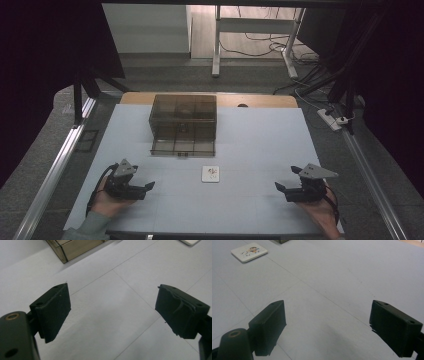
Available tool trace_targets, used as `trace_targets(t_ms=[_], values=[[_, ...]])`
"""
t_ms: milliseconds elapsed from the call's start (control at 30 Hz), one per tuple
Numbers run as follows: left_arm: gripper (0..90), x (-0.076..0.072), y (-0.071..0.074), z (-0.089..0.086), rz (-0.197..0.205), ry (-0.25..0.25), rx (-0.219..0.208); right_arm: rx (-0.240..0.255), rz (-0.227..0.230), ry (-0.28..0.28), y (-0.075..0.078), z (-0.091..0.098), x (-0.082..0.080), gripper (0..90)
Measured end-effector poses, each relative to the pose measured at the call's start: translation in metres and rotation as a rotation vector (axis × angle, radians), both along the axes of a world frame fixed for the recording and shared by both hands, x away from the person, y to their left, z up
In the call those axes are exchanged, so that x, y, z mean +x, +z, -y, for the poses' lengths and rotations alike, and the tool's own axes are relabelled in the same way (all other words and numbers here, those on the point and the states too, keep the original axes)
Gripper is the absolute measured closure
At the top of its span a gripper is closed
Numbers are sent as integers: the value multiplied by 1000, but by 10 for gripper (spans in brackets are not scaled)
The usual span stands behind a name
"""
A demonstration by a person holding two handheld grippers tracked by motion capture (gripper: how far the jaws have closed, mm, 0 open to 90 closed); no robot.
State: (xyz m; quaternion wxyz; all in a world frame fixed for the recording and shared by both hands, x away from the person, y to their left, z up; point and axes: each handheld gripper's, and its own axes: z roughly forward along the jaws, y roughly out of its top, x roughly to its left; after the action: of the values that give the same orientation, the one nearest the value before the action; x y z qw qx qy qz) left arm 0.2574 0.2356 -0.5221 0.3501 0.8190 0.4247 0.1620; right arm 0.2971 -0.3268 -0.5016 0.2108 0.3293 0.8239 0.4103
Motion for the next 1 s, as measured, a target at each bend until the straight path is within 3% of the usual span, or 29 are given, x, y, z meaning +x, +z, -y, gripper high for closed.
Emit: trace_targets(t_ms=[233, 367, 1000], values=[[131, -2, -2, -5, -1, 5, -1, 6, 0, 12, -2, -1, 2, 135], [133, -2, -2, -4, 13, -17, 2, 9, -10, 20, -3, -2, 2, 135], [143, 1, -1, -1, 19, -37, 4, 16, -11, 5, -4, 1, 0, 149]])
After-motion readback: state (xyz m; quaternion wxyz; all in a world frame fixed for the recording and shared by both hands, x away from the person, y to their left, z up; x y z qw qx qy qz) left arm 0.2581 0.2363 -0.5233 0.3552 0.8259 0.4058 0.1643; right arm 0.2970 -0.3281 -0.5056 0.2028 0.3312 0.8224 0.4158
